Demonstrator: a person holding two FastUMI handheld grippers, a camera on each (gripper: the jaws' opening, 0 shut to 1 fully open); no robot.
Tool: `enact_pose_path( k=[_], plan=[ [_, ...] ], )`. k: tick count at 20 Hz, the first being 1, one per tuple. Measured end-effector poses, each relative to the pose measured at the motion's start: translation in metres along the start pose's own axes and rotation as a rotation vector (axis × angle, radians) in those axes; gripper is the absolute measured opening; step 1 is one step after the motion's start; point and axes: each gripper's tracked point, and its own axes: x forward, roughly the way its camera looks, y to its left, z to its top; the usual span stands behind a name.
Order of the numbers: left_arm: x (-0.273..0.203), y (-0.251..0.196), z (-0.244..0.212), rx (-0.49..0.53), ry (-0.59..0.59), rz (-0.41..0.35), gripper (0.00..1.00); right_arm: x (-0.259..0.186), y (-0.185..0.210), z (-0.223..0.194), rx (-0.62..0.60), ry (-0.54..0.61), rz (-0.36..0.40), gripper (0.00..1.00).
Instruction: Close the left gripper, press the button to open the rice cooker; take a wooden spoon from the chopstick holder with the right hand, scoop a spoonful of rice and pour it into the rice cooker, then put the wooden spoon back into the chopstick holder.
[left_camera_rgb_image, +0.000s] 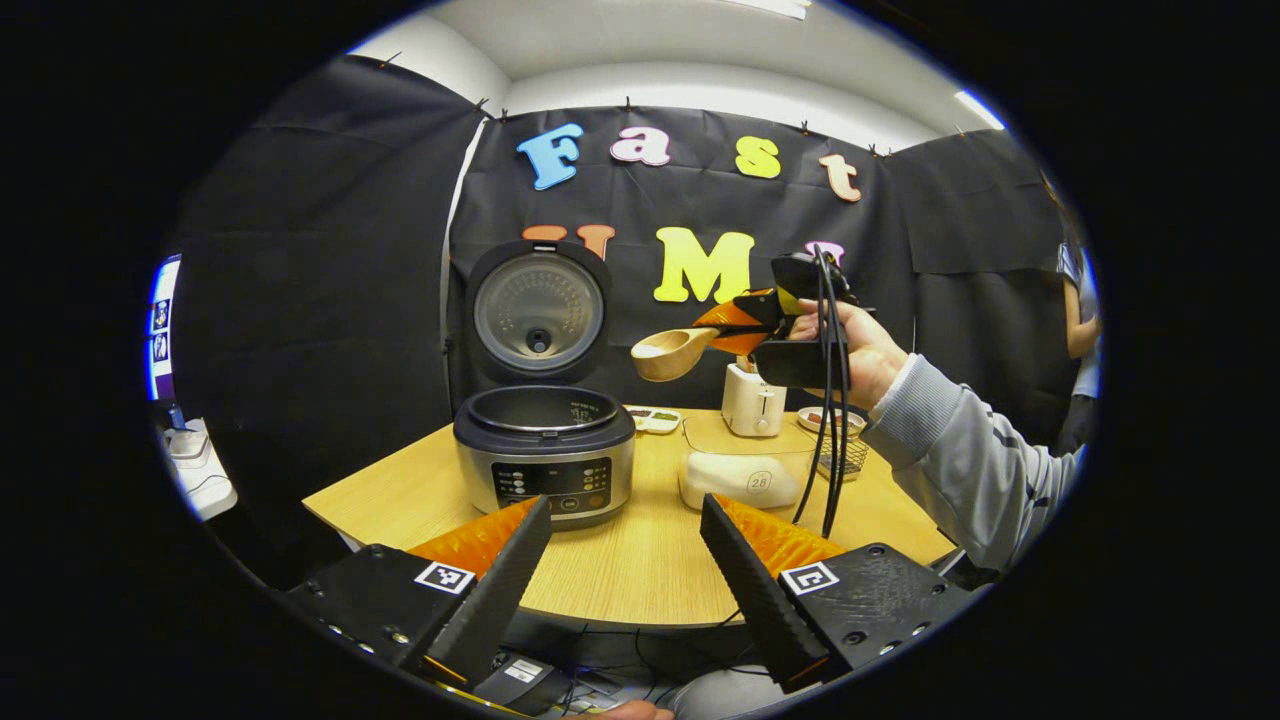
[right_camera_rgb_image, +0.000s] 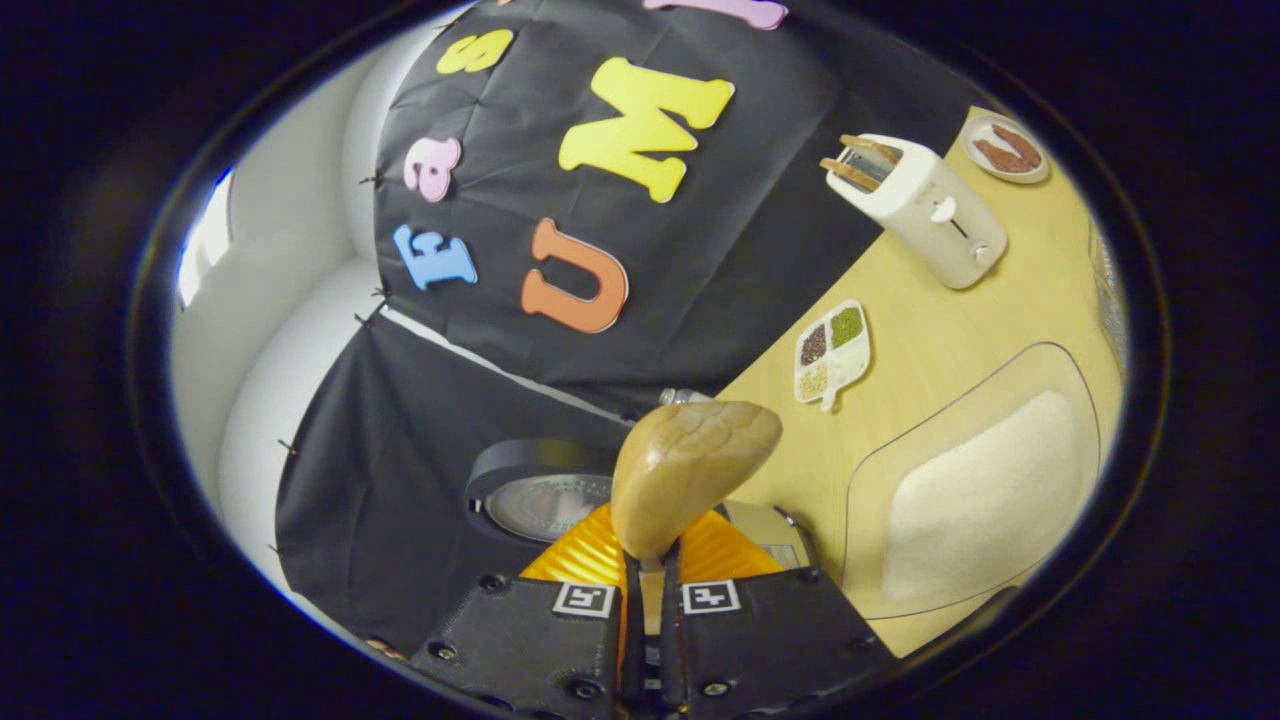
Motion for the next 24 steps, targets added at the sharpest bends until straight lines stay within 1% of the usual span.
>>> enact_pose_path(
  k=[2, 6, 8, 11, 16, 18, 21, 24],
  plan=[
    [-0.003, 0.006, 0.001, -0.002, -0.006, 0.011, 0.96, 0.017, 0.006, -0.013, -0.076, 0.014, -0.031, 0.11],
    [-0.008, 0.012, 0.000, -0.015, -0.014, 0.016, 0.96, 0.046, 0.016, -0.030, -0.281, 0.008, -0.107, 0.11],
    [-0.012, 0.013, -0.001, -0.016, -0.013, 0.020, 0.96, 0.060, 0.019, -0.038, -0.381, 0.006, -0.149, 0.11],
    [-0.015, 0.018, -0.005, -0.023, -0.012, 0.025, 0.96, 0.078, 0.019, -0.050, -0.501, 0.009, -0.198, 0.11],
    [-0.017, 0.029, -0.006, -0.043, -0.013, 0.044, 0.96, 0.096, 0.022, -0.075, -0.599, 0.032, -0.210, 0.12],
    [-0.019, 0.033, -0.007, -0.046, -0.011, 0.051, 0.96, 0.100, 0.024, -0.080, -0.660, 0.034, -0.219, 0.12],
    [-0.019, 0.036, -0.009, -0.054, -0.012, 0.054, 0.94, 0.102, 0.032, -0.090, -0.797, 0.033, -0.227, 0.11],
    [-0.021, 0.035, -0.010, -0.056, -0.012, 0.054, 0.94, 0.102, 0.045, -0.100, -0.978, 0.020, -0.228, 0.11]
  ],
)
